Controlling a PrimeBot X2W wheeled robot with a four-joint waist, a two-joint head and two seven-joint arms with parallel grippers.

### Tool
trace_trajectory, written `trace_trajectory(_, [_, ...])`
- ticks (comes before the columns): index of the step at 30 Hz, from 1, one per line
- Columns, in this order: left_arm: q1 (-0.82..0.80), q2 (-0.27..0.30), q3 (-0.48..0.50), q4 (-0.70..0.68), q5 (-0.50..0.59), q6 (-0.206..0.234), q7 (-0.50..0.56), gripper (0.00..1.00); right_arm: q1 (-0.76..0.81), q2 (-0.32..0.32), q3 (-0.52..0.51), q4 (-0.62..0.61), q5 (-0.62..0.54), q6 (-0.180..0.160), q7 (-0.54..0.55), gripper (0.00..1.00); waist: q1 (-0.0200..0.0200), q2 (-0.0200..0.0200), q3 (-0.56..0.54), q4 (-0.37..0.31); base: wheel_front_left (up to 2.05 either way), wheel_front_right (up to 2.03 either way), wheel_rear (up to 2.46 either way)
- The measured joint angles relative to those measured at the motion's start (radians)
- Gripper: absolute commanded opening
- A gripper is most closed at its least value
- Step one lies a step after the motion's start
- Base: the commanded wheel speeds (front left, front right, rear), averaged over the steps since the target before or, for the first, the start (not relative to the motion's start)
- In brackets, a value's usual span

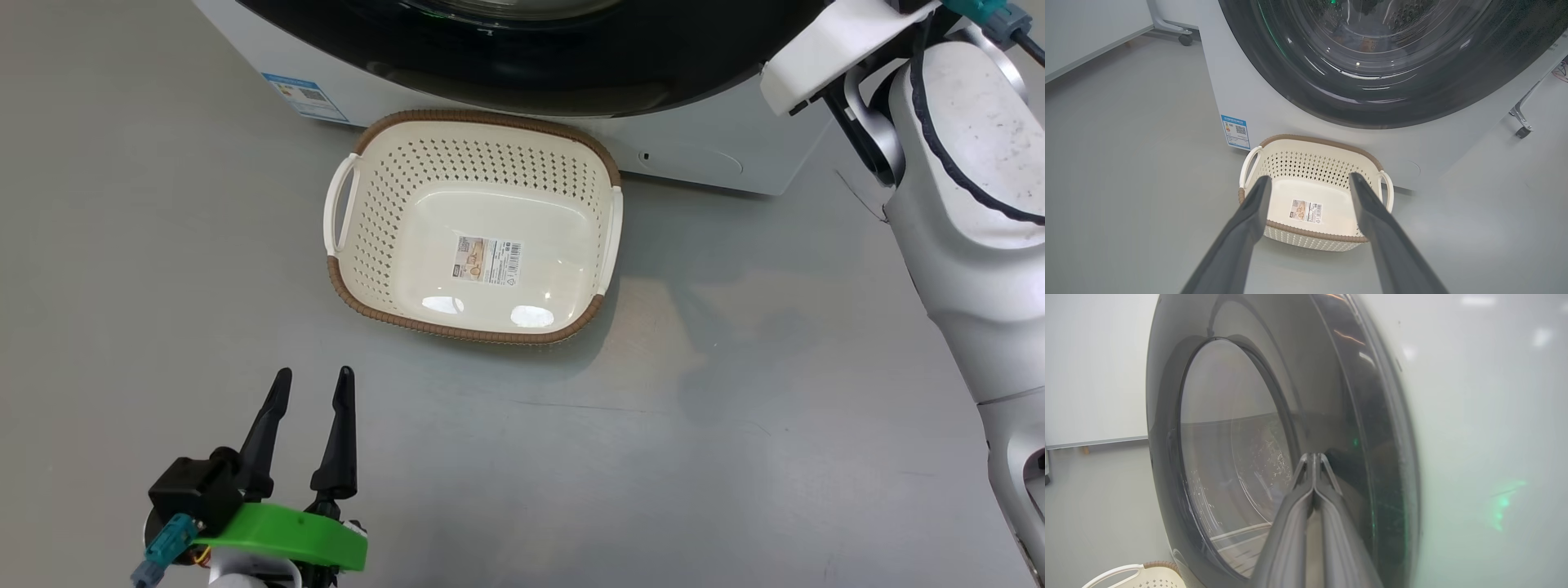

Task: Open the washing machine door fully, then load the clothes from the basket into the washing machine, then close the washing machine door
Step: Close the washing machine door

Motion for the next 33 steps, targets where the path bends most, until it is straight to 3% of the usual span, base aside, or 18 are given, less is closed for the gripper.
trace_trajectory(10, [0.0,0.0,0.013,0.008,-0.004,-0.003,0.0,1.0,-0.005,-0.001,-0.01,0.019,-0.005,0.001,0.0,0.0,0.0,0.0,-0.014,0.019,0.0,0.0,0.0])
trace_trajectory(20, [0.0,0.0,0.048,0.027,-0.005,-0.003,0.0,1.0,0.041,0.002,-0.02,-0.031,-0.004,-0.003,0.0,0.0,0.0,0.0,-0.066,-0.008,0.0,0.0,0.0])
trace_trajectory(21, [0.0,0.0,0.053,0.032,-0.004,-0.003,0.0,1.0,0.057,0.004,-0.019,-0.039,-0.002,-0.003,0.0,0.03,0.0,0.0,-0.073,-0.012,0.0,0.0,0.0])
trace_trajectory(22, [0.0,0.0,0.061,0.034,-0.004,-0.003,0.0,1.0,0.074,0.007,-0.018,-0.046,-0.001,-0.003,0.0,0.2,0.0,0.0,-0.082,-0.017,0.0,0.0,0.0])
trace_trajectory(26, [0.001,0.0,0.08,0.042,-0.003,-0.003,0.0,1.0,0.146,0.021,-0.013,-0.076,0.006,-0.003,0.0,0.48,0.0,0.0,-0.119,-0.038,0.0,0.0,0.0])
trace_trajectory(30, [0.008,0.001,0.106,0.062,0.003,-0.003,0.0,1.0,0.219,0.022,-0.011,-0.109,0.019,-0.002,0.0,0.87,0.0,0.0,-0.163,-0.062,0.0,0.0,0.0])
trace_trajectory(33, [0.035,0.004,0.125,0.076,0.006,-0.003,0.0,1.0,0.269,0.023,-0.012,-0.135,0.027,-0.002,0.001,1.0,0.0,0.0,-0.199,-0.083,0.0,0.0,0.0])
